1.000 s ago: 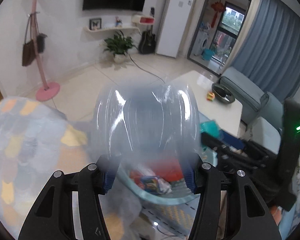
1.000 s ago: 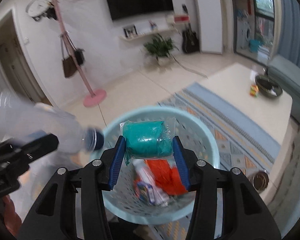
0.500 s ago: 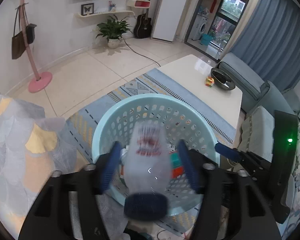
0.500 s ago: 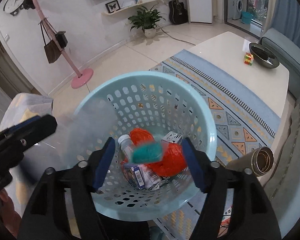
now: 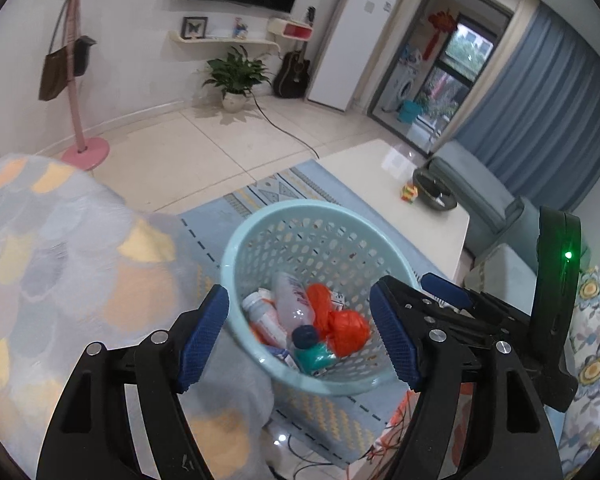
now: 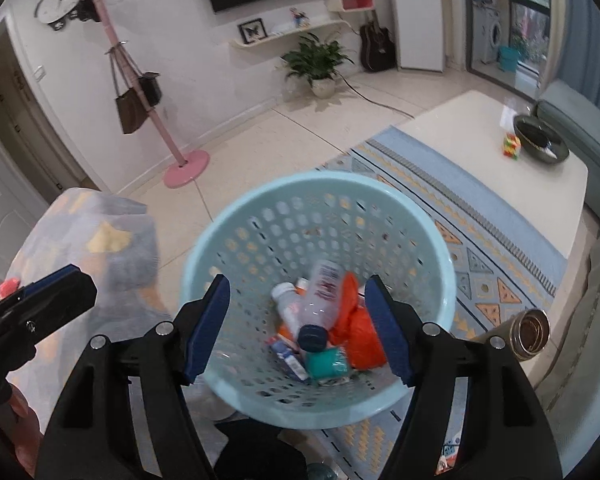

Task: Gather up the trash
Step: 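Carry the water bottle and teal packet to the basket and release both, then grasp the red-white paper cup with the left tool while the right tool grasps the pink packet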

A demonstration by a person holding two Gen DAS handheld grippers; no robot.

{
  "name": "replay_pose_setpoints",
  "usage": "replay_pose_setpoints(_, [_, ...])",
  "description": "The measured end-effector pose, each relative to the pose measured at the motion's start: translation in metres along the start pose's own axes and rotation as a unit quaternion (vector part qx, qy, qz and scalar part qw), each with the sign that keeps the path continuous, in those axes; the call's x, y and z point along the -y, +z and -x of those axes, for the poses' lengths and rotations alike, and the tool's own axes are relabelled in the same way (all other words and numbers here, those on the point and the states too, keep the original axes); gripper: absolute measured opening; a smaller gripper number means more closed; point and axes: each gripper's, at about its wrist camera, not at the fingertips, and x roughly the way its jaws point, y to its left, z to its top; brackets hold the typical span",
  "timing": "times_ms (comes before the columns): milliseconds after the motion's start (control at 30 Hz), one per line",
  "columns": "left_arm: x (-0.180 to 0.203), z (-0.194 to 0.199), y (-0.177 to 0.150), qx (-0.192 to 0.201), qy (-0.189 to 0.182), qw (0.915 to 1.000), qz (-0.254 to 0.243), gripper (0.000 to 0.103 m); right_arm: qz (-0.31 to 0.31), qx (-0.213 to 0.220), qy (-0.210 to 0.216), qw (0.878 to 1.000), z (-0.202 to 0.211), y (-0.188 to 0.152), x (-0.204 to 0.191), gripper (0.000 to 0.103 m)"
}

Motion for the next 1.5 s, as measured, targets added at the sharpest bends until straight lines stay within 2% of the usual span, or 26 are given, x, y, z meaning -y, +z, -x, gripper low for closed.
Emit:
replay_pose_setpoints(267, [-0.034,0.069,-0.012,0.060,0.006,0.9976,0.033,0.071,0.041,0.035,0.038,0.998,0.029,0.003,-0.055,0.066])
replay_pose_setpoints(467, [-0.066,0.125,-0.027,0.108,0.042,0.9913,0.062,0.072,0.086,0.060,0.073,0.992,0.048,0.002,-0.112,0.067])
replay_pose_setpoints(533, [-0.083,0.146,-0.034,0.127,0.065,0.9867,0.078,0.077,0.100,0.065,0.079,0.990,0.051,0.001,-0.128,0.067])
replay_pose_setpoints(700, [-0.125,0.189,-0.047,0.159,0.120,0.9731,0.116,0.078,0.134,0.062,0.124,0.981,0.054,-0.001,-0.182,0.067])
replay_pose_setpoints(800, [-0.155,0.214,-0.060,0.177,0.157,0.9610,0.144,0.083,0.165,0.060,0.137,0.975,0.053,-0.007,-0.219,0.067])
replay_pose_setpoints(867, [-0.171,0.229,-0.071,0.189,0.197,0.9492,0.155,0.083,0.184,0.056,0.149,0.970,0.050,-0.010,-0.246,0.067])
replay_pose_setpoints(967, [-0.188,0.238,-0.084,0.189,0.230,0.9416,0.157,0.084,0.206,0.040,0.178,0.961,0.043,-0.013,-0.286,0.067])
replay_pose_setpoints(1100, [-0.215,0.242,-0.096,0.173,0.237,0.9402,0.173,0.084,0.232,0.028,0.207,0.950,0.034,-0.014,-0.330,0.067])
replay_pose_setpoints(1267, [-0.250,0.230,-0.103,0.142,0.206,0.9485,0.195,0.084,0.251,0.010,0.253,0.934,0.014,-0.018,-0.388,0.066])
replay_pose_setpoints(1333, [-0.257,0.220,-0.103,0.129,0.209,0.9490,0.197,0.082,0.249,0.003,0.267,0.931,0.002,-0.021,-0.402,0.066])
replay_pose_setpoints(1400, [-0.264,0.212,-0.103,0.115,0.211,0.9488,0.205,0.082,0.244,-0.024,0.281,0.928,-0.015,-0.023,-0.416,0.066])
replay_pose_setpoints(1500, [-0.269,0.205,-0.105,0.105,0.214,0.9493,0.205,0.080,0.252,-0.041,0.281,0.925,-0.029,-0.029,-0.434,0.066])
